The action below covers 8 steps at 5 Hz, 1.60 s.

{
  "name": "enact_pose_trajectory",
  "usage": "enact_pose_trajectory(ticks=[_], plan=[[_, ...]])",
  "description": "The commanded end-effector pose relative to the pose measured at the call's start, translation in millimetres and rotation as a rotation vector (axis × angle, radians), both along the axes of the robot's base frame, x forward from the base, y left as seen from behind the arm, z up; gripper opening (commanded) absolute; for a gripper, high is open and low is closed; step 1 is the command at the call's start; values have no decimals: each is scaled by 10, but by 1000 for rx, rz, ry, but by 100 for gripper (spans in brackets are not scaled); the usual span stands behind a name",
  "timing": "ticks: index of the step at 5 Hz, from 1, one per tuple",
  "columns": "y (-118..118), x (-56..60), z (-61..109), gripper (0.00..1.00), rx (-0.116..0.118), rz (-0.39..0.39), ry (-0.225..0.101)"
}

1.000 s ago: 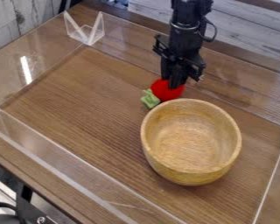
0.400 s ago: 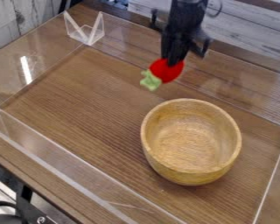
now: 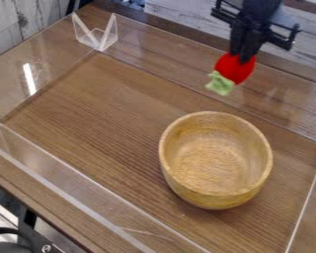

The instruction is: Move the red object to the right side of the table

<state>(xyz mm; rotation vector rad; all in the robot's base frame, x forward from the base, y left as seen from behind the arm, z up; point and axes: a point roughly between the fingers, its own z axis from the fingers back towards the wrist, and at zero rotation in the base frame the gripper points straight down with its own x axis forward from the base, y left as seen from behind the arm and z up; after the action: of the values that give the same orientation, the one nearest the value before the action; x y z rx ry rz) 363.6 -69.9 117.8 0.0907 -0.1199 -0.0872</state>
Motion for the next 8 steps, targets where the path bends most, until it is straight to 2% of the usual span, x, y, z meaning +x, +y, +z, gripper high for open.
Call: enact_pose_trajectory(ticks=[1,2,5,6,8], plan=[[-191,104,140,0,-33,64,-55],[-74,112,102,0,-38,212,-52],[414,45,148,0,-44,635,-67],[425,42,127,0,-50,764,-68],[-2,29,249,0,-85,715,-83]])
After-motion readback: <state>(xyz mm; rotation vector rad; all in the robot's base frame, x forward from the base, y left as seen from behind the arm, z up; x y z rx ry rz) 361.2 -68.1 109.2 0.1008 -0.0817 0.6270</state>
